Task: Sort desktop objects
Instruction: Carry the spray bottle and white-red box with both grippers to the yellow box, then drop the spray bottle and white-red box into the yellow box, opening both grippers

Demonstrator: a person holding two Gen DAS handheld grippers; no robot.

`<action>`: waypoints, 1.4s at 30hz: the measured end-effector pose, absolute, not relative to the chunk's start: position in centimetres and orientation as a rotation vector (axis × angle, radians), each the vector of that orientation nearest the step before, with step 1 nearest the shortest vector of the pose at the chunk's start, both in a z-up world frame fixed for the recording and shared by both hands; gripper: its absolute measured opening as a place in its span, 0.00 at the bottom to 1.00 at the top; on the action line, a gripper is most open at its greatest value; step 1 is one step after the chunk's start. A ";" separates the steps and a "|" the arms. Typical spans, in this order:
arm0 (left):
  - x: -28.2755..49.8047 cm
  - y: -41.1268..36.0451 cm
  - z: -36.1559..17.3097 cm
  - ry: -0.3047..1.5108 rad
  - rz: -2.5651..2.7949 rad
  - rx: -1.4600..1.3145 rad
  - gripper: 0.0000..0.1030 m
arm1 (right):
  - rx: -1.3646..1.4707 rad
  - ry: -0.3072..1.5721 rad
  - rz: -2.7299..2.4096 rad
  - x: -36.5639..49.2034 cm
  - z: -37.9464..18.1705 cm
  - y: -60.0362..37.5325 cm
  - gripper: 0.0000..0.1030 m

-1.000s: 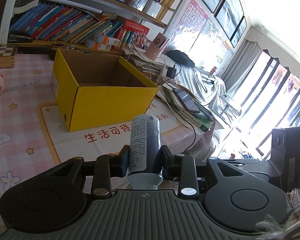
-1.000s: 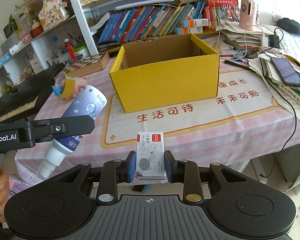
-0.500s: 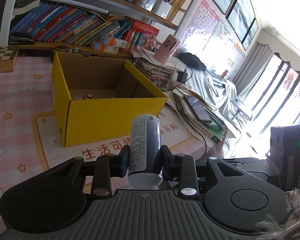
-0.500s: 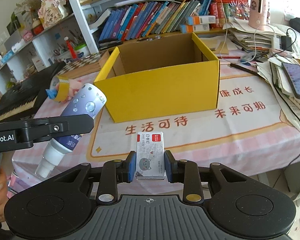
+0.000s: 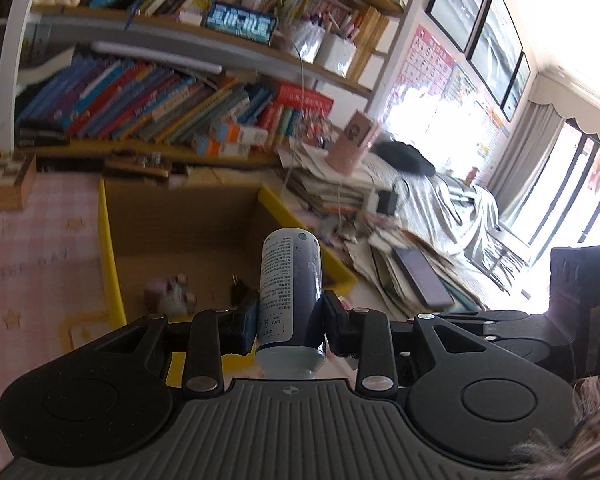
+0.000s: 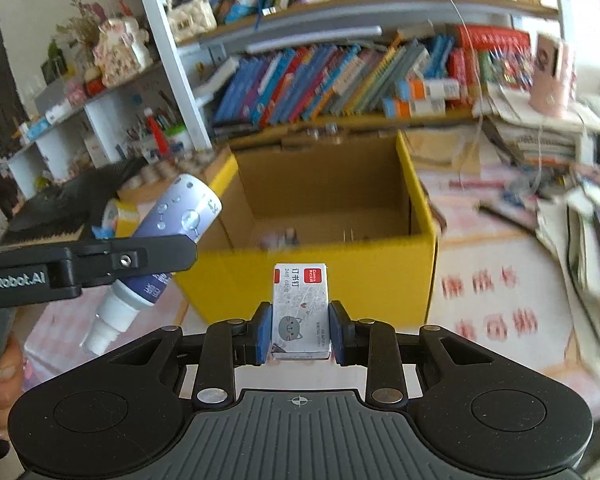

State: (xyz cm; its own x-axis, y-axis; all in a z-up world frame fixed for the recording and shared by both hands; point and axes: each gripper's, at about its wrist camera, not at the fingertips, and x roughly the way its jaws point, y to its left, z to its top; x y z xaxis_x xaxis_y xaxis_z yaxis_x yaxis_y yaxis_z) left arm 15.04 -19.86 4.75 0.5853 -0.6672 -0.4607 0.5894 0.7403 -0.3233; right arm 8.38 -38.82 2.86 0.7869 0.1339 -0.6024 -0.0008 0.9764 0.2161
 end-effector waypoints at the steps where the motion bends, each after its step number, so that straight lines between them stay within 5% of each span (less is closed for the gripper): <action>1: 15.5 -20.1 5.0 0.586 -0.729 -0.139 0.29 | 0.201 0.646 0.083 9.0 3.3 -39.2 0.29; 10: 20.1 -22.4 6.6 0.519 -0.659 -0.070 0.29 | 0.094 0.595 0.129 14.9 3.7 -41.6 0.29; 28: 25.1 -25.4 -1.2 0.772 -0.643 0.103 0.29 | -0.295 0.835 0.316 23.0 -1.8 -40.4 0.29; 33: 25.3 -25.6 -1.7 0.790 -0.643 0.112 0.18 | -0.358 0.880 0.379 24.1 -2.6 -39.3 0.29; 39: 25.4 -25.4 -1.9 0.787 -0.646 0.086 0.18 | -0.331 0.956 0.409 25.8 -3.6 -39.2 0.29; 40: 25.4 -25.3 -1.9 0.782 -0.649 0.077 0.18 | -0.333 0.960 0.416 25.9 -3.6 -39.2 0.29; 42: 25.1 -25.1 -1.7 0.768 -0.658 0.056 0.35 | -0.324 0.976 0.420 26.0 -3.6 -39.2 0.30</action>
State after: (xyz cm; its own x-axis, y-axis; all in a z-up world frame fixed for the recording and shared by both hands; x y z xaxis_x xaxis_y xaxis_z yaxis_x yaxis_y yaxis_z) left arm 25.14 -25.11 -1.74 0.5308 -0.5314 -0.6602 0.5711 0.7998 -0.1845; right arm 25.98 -39.25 -3.64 0.4912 0.1961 -0.8487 -0.4813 0.8732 -0.0768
